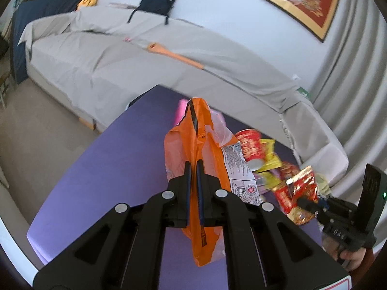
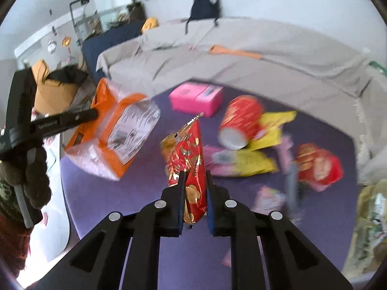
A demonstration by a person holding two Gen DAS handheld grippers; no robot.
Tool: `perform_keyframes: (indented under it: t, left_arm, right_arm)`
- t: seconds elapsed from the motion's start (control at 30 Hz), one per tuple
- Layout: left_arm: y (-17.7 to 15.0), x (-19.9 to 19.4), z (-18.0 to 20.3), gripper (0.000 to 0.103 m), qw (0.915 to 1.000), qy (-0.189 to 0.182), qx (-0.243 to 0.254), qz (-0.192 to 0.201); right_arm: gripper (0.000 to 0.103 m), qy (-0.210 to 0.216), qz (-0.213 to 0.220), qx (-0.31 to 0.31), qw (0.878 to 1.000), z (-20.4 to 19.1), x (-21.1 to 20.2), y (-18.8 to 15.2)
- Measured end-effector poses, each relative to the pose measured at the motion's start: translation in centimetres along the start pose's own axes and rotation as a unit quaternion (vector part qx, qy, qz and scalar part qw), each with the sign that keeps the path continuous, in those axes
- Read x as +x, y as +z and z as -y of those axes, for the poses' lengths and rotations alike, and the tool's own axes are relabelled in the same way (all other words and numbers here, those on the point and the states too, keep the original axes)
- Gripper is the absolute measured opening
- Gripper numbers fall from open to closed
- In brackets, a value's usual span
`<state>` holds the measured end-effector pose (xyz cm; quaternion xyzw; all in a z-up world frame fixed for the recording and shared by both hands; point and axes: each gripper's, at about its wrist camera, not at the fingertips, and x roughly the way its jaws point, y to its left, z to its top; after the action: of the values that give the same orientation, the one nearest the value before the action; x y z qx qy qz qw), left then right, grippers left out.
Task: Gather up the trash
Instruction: 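Carry the orange bag and red packet with both tools over the yellow bag and release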
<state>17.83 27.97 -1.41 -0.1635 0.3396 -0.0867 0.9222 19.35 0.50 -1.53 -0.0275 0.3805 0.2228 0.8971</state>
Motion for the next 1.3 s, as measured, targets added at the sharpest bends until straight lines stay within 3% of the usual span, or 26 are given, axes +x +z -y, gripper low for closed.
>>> perform_keyframes:
  t: [0.37,0.7,0.9,1.13,1.3]
  left_arm:
    - [2.6,-0.2,11.7,0.004,0.9964,-0.035,0.075,0.016]
    - [1.8,2.9,24.4,0.004,0.9845,-0.115,0.131,0.017]
    - [-0.5,7.2,31.9,0.004,0.9728,-0.171,0.154,-0.024]
    - [-4.1,12.9,40.3,0.004,0.9525,-0.217,0.197,-0.083]
    - [-4.9,16.9,44.7,0.004,0.9469,-0.232,0.199,-0.100]
  right_arm:
    - [0.015,-0.063,0.085,0.022,0.994,8.0,-9.6,-0.1]
    - [0.015,-0.128,0.124,0.057,0.982,15.8,-16.5,-3.4]
    - [0.015,-0.177,0.138,0.078,0.971,21.1,-19.8,-6.1]
    - [0.015,-0.218,0.138,0.106,0.960,26.8,-21.7,-8.8]
    - [0.015,-0.250,0.140,0.137,0.948,31.0,-23.1,-10.7]
